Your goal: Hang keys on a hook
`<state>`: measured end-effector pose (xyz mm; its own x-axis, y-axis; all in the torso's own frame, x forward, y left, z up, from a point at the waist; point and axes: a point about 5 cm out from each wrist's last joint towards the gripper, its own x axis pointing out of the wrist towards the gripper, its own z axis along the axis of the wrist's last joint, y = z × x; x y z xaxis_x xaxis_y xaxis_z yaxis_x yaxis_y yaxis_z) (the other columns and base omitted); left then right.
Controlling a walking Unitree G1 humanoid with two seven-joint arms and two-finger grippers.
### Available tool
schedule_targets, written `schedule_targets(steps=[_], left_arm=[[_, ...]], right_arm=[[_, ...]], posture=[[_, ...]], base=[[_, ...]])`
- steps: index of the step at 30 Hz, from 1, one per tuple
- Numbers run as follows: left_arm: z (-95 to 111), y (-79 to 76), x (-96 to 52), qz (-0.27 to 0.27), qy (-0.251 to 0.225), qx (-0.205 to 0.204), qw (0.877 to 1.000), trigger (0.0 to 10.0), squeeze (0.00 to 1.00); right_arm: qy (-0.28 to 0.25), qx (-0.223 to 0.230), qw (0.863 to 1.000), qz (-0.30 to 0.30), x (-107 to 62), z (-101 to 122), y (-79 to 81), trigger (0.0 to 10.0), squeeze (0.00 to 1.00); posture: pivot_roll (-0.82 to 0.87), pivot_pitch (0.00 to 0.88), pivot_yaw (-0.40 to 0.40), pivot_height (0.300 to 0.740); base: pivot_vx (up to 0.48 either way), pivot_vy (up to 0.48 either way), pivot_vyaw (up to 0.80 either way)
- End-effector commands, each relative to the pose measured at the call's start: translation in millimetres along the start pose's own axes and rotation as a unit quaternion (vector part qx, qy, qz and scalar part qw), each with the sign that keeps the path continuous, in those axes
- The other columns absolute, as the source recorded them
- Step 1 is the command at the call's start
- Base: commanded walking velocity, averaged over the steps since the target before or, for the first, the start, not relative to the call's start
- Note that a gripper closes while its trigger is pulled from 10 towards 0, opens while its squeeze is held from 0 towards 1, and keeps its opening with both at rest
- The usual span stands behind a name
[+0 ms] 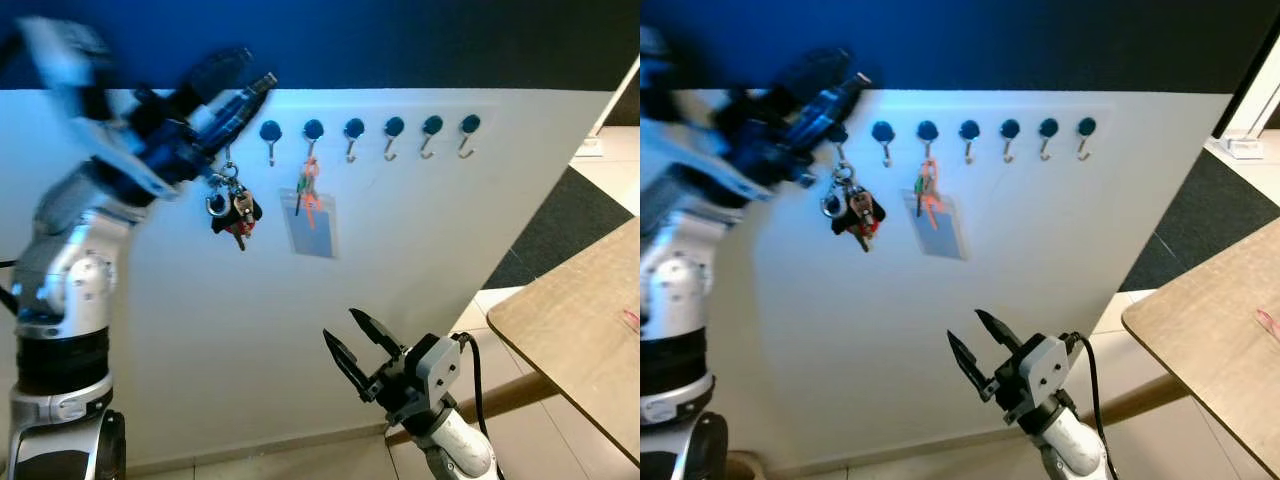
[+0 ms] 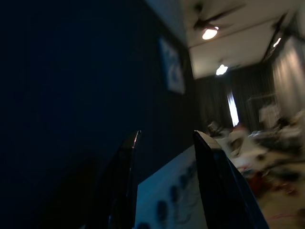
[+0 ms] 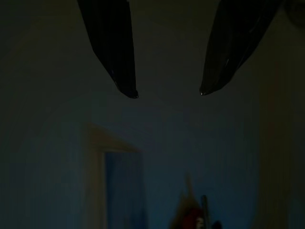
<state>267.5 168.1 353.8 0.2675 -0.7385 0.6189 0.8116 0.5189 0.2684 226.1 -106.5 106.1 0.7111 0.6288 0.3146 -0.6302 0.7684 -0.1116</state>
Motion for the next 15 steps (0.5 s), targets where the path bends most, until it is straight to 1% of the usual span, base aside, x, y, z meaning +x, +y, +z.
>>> schedule_targets(steps=[1, 2, 3, 4, 5, 6, 7, 8, 9, 10, 11, 12, 13, 14, 15], left_arm=[[0, -9.8, -0.8, -0.03, -0.024, -0.047, 0.998, 10.0, 0.0], [0, -9.8, -0.8, -0.03, -0.024, -0.047, 0.998, 10.0, 0.0], [1, -12.9, -1.4, -0.041, -0.031, -0.061, 0.997, 10.0, 0.0], [-1, -21.0, -5.3, -0.07, -0.031, -0.086, 0.993, 10.0, 0.0], [-1, -21.0, -5.3, -0.07, -0.031, -0.086, 0.993, 10.0, 0.0], [-4, -29.4, -10.5, -0.101, -0.021, -0.105, 0.989, 10.0, 0.0], [-6, -34.9, -14.2, -0.12, -0.013, -0.116, 0.986, 10.0, 0.0], [-6, -34.9, -14.2, -0.12, -0.013, -0.116, 0.986, 10.0, 0.0], [-33, -55.5, -33.8, -0.166, 0.118, -0.143, 0.969, 10.0, 0.0], [-33, -55.5, -33.8, -0.166, 0.118, -0.143, 0.969, 10.0, 0.0], [-63, -69.1, -53.7, -0.187, 0.256, -0.14, 0.938, 10.0, 0.0], [-81, -80.4, -71.5, -0.206, 0.346, -0.143, 0.904, 10.0, 0.0], [-81, -80.4, -71.5, -0.206, 0.346, -0.143, 0.904, 10.0, 0.0], [-102, -91.4, -96.8, -0.212, 0.431, -0.164, 0.862, 10.0, 0.0], [-117, -99.6, -118.7, -0.205, 0.474, -0.185, 0.836, 10.0, 0.0]], right_arm=[[0.002, 0.002, 1.0, -0.005, -3.5, 1, -2.1, 10.0, 0.0], [0.002, 0.002, 1.0, -0.005, -3.5, 1, -2.1, 10.0, 0.0], [0.003, 0.002, 1.0, -0.005, -3.8, 1, -2.3, 10.0, 0.0], [0.004, 0.002, 1.0, -0.004, -4.1, 1, -2.0, 10.0, 0.0], [0.004, 0.002, 1.0, -0.004, -4.1, 1, -2.0, 10.0, 0.0], [0.005, 0.002, 1.0, -0.004, -4.5, 0, -1.9, 10.0, 0.0], [0.006, 0.002, 1.0, -0.003, -4.7, 0, -1.7, 10.0, 0.0], [0.006, 0.002, 1.0, -0.003, -4.7, 0, -1.7, 10.0, 0.0], [0.012, 0.002, 1.0, -0.003, -6.8, -2, -2.4, 10.0, 0.0], [0.012, 0.002, 1.0, -0.003, -6.8, -2, -2.4, 10.0, 0.0], [0.027, 0.001, 1.0, -0.002, -8.5, -7, -2.5, 10.0, 0.0], [0.038, 0.001, 0.999, -0.001, -9.7, -10, -2.6, 10.0, 0.0], [0.038, 0.001, 0.999, -0.001, -9.7, -10, -2.6, 10.0, 0.0], [0.056, -0.002, 0.998, 0.002, -11.9, -17, -2.4, 10.0, 0.0], [0.078, 0.003, 0.997, 0.001, -14.8, -25, -2.5, 10.0, 0.0]], posture=[[0.07, 0.064, -0.063, 0.74], [0.07, 0.064, -0.063, 0.74], [0.07, 0.066, -0.064, 0.74], [0.07, 0.069, -0.065, 0.74], [0.07, 0.069, -0.065, 0.74], [0.07, 0.07, -0.065, 0.74], [0.07, 0.071, -0.065, 0.74], [0.07, 0.071, -0.065, 0.74], [0.07, 0.073, -0.064, 0.74], [0.07, 0.073, -0.064, 0.74], [0.07, 0.073, -0.061, 0.74], [0.07, 0.073, -0.061, 0.74], [0.07, 0.073, -0.061, 0.74], [0.07, 0.074, -0.06, 0.74], [0.07, 0.073, -0.061, 0.74]], base=[[0.0, 0.0, 0.0], [0.0, 0.0, 0.0], [0.0, 0.0, 0.0], [0.0, 0.0, 0.0], [0.0, 0.0, 0.0], [0.0, 0.0, 0.0], [0.0, 0.0, 0.0], [0.0, 0.0, 0.0], [0.0, 0.0, 0.0], [0.0, 0.0, 0.0], [0.0, 0.0, 0.0], [0.0, 0.0, 0.0], [0.0, 0.0, 0.0], [0.0, 0.0, 0.0], [0.0, 0.0, 0.0]])
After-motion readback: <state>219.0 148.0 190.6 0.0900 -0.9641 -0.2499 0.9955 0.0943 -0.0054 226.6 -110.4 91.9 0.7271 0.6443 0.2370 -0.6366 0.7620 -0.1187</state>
